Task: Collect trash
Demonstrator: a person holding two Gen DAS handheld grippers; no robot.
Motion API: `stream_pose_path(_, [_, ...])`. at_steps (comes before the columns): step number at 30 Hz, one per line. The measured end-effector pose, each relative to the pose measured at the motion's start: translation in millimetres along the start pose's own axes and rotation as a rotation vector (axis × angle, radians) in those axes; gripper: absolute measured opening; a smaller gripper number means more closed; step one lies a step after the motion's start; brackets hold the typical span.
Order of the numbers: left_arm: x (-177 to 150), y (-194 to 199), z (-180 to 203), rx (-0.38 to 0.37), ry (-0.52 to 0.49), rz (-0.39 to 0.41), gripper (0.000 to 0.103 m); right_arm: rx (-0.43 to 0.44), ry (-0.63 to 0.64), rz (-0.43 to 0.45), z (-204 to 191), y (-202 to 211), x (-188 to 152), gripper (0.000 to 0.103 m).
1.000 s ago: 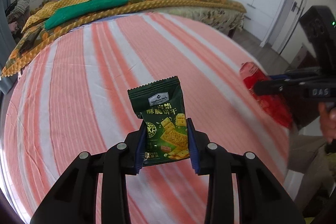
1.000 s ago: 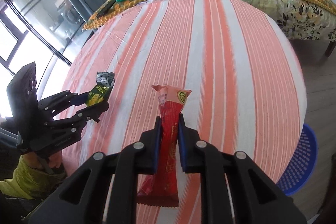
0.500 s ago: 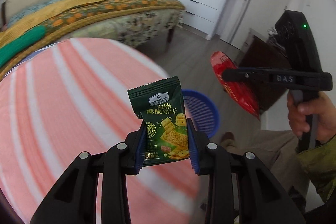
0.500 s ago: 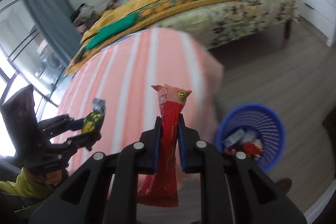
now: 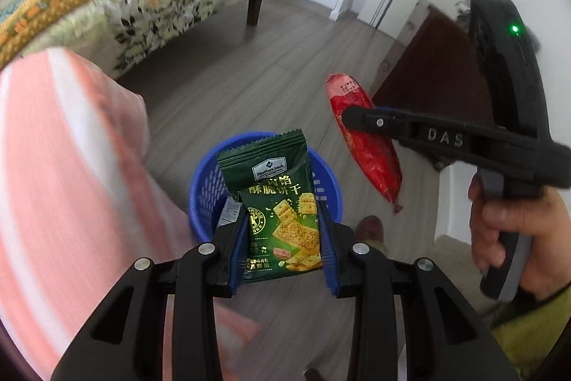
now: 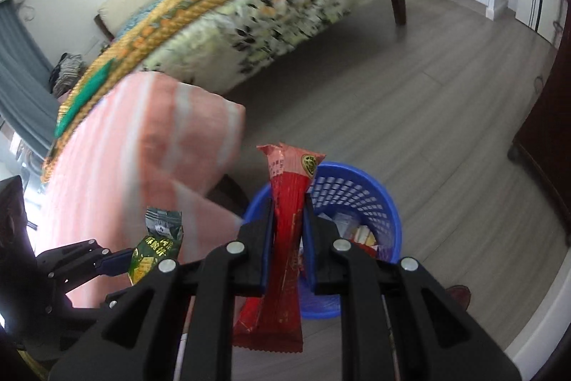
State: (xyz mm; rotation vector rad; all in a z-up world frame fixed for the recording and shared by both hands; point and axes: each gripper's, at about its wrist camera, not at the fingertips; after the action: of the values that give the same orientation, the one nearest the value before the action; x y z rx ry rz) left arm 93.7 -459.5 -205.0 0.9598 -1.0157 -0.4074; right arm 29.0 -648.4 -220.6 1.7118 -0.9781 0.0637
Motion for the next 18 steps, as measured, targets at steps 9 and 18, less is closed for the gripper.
stream_pose_path(9, [3.7,-80.1,-5.4,0.062,-0.011,-0.044,0.070,-0.028,-0.105,-0.076,65.6,-85.4,-4.0,0.052])
stream_pose_path(18, [6.0,-14.1,12.5,0.096,-0.029,0.127,0.094,-0.052,-0.171,0.017,75.2,-45.9,-6.5,0.079])
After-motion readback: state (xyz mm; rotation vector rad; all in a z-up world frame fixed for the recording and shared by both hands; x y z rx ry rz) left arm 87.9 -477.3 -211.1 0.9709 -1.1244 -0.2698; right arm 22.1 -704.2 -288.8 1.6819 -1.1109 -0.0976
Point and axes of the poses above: each gripper's, at about its wrist camera, not at the fingertips, and y roughly against the way its jaws point, z to its right, x to its top, and after that the axes turned 5 degrees about -y, right-handed
